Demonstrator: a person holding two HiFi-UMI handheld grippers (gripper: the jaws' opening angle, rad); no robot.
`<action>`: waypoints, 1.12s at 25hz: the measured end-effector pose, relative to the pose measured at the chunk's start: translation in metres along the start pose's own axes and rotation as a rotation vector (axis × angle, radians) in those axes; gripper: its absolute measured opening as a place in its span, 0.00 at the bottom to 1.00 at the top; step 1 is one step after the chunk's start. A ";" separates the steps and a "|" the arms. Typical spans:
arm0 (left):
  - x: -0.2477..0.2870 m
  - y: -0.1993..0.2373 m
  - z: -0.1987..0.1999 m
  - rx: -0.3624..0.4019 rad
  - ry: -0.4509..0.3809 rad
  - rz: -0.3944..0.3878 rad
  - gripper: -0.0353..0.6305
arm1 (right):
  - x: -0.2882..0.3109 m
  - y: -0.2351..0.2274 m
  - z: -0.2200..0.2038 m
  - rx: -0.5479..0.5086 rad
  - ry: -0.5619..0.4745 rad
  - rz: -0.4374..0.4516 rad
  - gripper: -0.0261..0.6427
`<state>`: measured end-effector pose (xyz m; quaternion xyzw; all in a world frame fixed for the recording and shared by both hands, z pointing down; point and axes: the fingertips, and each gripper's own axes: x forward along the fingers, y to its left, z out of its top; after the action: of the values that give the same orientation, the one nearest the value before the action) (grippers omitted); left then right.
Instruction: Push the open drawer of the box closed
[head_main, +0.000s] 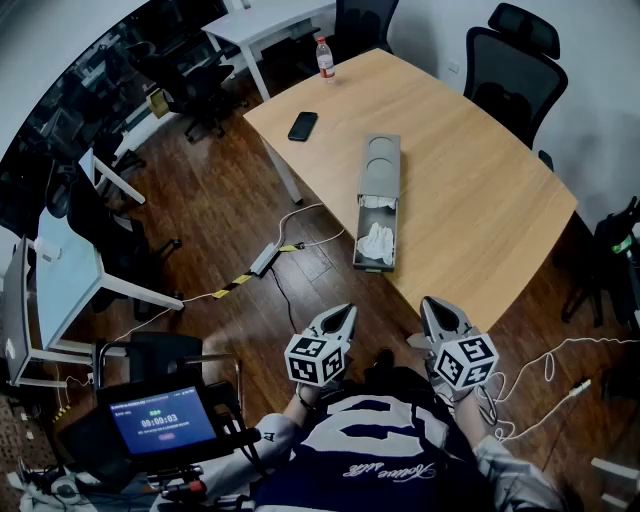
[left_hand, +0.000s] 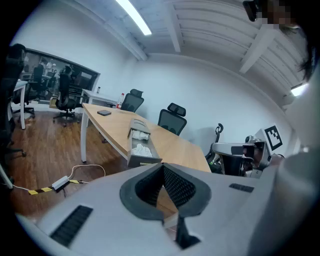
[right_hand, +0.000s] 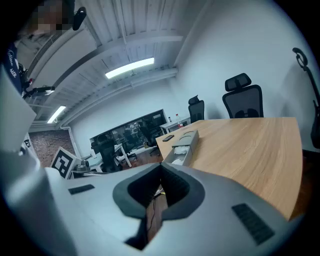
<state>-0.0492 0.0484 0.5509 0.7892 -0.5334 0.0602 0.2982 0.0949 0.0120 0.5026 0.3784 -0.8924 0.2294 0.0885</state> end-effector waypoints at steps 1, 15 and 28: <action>0.003 -0.002 0.004 -0.003 -0.001 0.002 0.05 | 0.000 -0.002 0.005 -0.005 0.005 0.005 0.02; 0.062 -0.001 0.002 0.004 0.110 0.033 0.05 | 0.039 -0.055 0.010 0.069 0.039 0.056 0.02; 0.144 0.040 -0.008 0.020 0.271 0.017 0.05 | 0.066 -0.116 0.013 0.126 0.057 -0.047 0.02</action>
<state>-0.0217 -0.0740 0.6333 0.7723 -0.4943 0.1742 0.3590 0.1328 -0.1066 0.5529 0.3974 -0.8641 0.2936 0.0955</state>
